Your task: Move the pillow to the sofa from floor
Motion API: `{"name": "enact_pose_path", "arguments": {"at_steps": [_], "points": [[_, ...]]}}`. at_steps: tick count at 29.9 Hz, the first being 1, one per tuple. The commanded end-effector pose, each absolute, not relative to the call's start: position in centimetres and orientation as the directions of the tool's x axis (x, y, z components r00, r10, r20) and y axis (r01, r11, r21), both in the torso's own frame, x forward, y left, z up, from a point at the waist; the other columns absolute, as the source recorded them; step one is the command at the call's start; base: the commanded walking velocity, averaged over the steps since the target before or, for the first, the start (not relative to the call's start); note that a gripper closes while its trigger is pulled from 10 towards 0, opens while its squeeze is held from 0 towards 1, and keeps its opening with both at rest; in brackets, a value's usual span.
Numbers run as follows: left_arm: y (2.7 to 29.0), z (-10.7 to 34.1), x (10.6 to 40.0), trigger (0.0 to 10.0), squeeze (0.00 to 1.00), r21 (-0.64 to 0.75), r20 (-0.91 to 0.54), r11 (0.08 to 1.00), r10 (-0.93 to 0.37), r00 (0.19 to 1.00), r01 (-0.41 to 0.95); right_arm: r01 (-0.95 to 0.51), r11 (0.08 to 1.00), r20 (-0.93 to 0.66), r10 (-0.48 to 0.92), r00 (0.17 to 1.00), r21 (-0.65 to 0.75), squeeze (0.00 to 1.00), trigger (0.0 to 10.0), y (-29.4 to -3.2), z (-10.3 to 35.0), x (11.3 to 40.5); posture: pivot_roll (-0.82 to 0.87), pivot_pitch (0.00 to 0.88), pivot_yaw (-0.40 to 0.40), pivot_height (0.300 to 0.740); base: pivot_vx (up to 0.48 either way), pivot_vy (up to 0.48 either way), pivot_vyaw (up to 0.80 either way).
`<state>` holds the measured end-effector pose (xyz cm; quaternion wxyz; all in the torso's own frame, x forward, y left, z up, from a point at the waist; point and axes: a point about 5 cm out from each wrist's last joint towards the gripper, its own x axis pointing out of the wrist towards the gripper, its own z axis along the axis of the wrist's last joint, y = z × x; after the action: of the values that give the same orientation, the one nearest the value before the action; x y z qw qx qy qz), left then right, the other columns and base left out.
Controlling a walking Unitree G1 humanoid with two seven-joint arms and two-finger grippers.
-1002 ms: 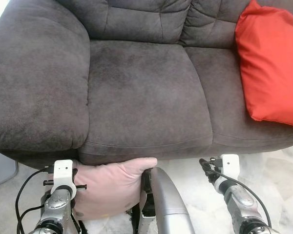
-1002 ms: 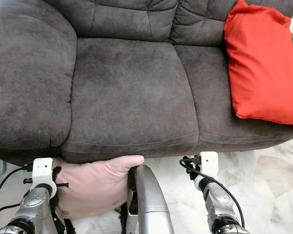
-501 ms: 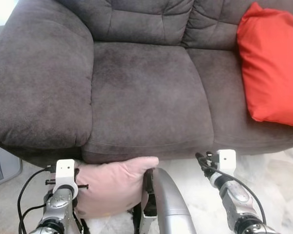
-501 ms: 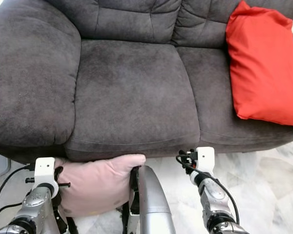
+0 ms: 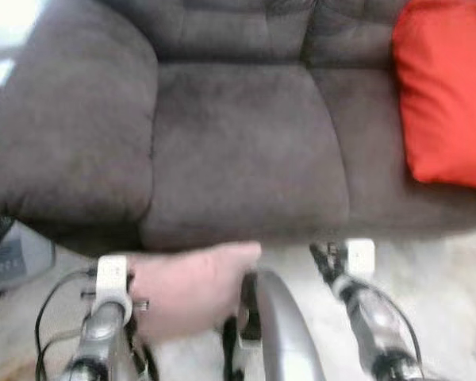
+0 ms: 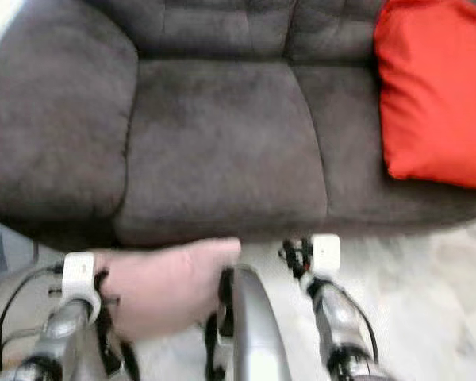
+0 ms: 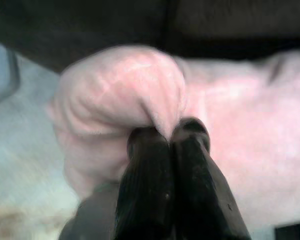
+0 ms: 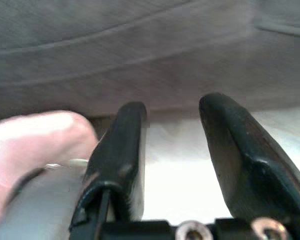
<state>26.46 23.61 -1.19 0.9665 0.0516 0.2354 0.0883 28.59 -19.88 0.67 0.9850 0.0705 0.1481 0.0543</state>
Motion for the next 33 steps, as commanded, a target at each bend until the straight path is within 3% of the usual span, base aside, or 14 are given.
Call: {"name": "enact_pose_path", "arguments": {"at_steps": [1, 17, 33], "points": [[23.9, -2.5, 24.9, 10.0, 0.00, 0.152, -0.509, 0.977, 0.206, 0.836, -0.148, -0.060, 0.984, -0.308, 0.111, 0.945, 0.170, 0.00, 10.0, -19.8, 0.0, 28.0, 0.07, 0.209, -0.173, 0.531, -0.289, 0.000, 0.00], [24.1, -1.3, 26.2, 10.0, 0.00, 0.159, -0.456, 0.977, 0.200, 0.867, -0.142, -0.084, 0.976, -0.188, 0.123, 0.974, 0.202, 0.00, 10.0, -16.4, 1.6, 29.4, 0.12, 0.160, -0.109, 0.531, -0.291, 0.000, 0.00], [23.4, 2.8, 29.3, 10.0, 0.00, 0.241, -0.194, 0.961, 0.183, 0.964, -0.134, -0.115, 0.972, 0.008, 0.115, 0.993, 0.206, 0.00, 10.0, -13.6, 6.8, 29.4, 0.17, 0.089, -0.059, 0.531, -0.034, 0.000, 0.00]]}}
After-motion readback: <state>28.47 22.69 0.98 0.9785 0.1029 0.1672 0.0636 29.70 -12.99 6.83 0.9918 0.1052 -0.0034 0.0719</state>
